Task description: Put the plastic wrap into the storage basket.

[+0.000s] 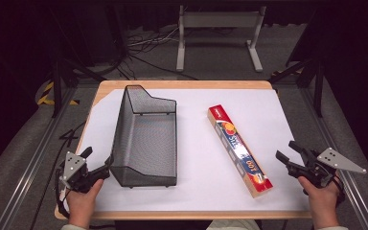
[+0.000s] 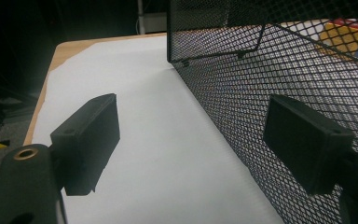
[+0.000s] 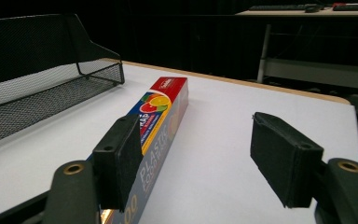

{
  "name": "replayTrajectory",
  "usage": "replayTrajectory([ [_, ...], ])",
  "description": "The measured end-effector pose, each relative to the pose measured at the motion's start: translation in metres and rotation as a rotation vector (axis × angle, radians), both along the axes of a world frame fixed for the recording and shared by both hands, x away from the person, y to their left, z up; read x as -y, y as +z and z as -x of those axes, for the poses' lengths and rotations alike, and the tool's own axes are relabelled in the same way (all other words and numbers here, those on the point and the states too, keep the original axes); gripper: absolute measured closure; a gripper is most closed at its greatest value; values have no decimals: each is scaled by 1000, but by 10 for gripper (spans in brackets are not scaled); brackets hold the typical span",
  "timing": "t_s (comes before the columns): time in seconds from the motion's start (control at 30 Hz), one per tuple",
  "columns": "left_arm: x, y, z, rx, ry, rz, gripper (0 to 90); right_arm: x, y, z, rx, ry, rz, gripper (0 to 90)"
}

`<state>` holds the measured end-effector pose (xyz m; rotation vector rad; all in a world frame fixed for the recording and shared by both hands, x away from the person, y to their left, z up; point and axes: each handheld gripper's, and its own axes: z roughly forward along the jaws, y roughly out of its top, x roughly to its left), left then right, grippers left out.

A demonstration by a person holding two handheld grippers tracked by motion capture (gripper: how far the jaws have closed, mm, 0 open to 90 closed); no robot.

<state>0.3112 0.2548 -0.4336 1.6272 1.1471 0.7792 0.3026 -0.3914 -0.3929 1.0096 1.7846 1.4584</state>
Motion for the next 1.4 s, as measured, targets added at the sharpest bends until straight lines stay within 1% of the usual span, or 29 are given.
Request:
replayTrajectory([
  [0.07,-1,-1,4,3,-5,-34,193,1,3,-1,10,-13,-13,304],
  [0.1,-1,0,6,10,-1,-39,193,1,4,-4,17,-14,-23,294],
  [0.17,-2,2,7,22,-4,-41,194,1,4,-8,30,-11,-31,288],
  [0.2,-2,2,7,25,-4,-40,194,1,4,-9,26,-4,-34,288],
  [0.27,-3,2,7,23,-6,-42,194,1,4,-10,25,-2,-28,288],
  [0.33,-2,0,6,9,-6,-46,194,2,3,-10,21,-2,-28,286],
  [0.4,-2,0,7,9,-9,-47,195,2,3,-10,13,0,-23,272],
  [0.47,-3,0,9,10,-3,-39,195,-1,4,-10,6,11,-18,268],
  [0.53,-5,0,9,8,0,-40,196,-4,7,-10,5,21,0,267],
  [0.67,-9,-1,9,-6,24,-11,197,-9,13,-10,-10,39,10,251],
  [0.73,-11,-2,9,-11,36,13,197,-10,15,-8,-21,42,24,220],
  [0.77,-11,-3,8,-16,35,20,197,-10,16,-7,-25,43,27,216],
  [0.8,-10,-3,8,-21,34,18,198,-9,18,-7,-33,48,18,210],
  [0.83,-9,-4,9,-27,35,8,197,-9,19,-7,-38,52,11,207],
  [0.87,-7,-4,9,-21,30,-15,197,-9,21,-8,-43,49,9,207],
  [0.93,-3,-5,9,-15,17,-54,197,-9,26,-11,-62,33,20,209],
  [0.97,-1,-5,9,-15,9,-61,197,-9,28,-12,-69,34,13,222],
  [1.0,0,-5,9,-21,2,-56,197,-10,30,-13,-68,41,5,244],
  [1.07,1,-7,9,-29,-11,-47,197,-11,32,-14,-65,43,6,248],
  [1.1,2,-8,10,-31,-13,-57,197,-12,33,-16,-71,47,6,248],
  [1.13,2,-8,10,-30,-14,-85,197,-13,34,-17,-70,51,2,248],
  [1.17,2,-8,11,-29,-10,-99,197,-15,36,-19,-61,56,-5,247],
  [1.2,2,-8,11,-26,-7,-106,197,-17,39,-21,-55,57,-8,247],
  [1.3,2,-6,8,-16,1,-98,197,-23,47,-28,-47,68,-7,244],
  [1.33,3,-6,7,-16,5,-93,197,-26,49,-31,-53,66,2,242],
  [1.4,5,-6,5,-19,-3,-104,197,-31,52,-36,-75,64,6,239],
])
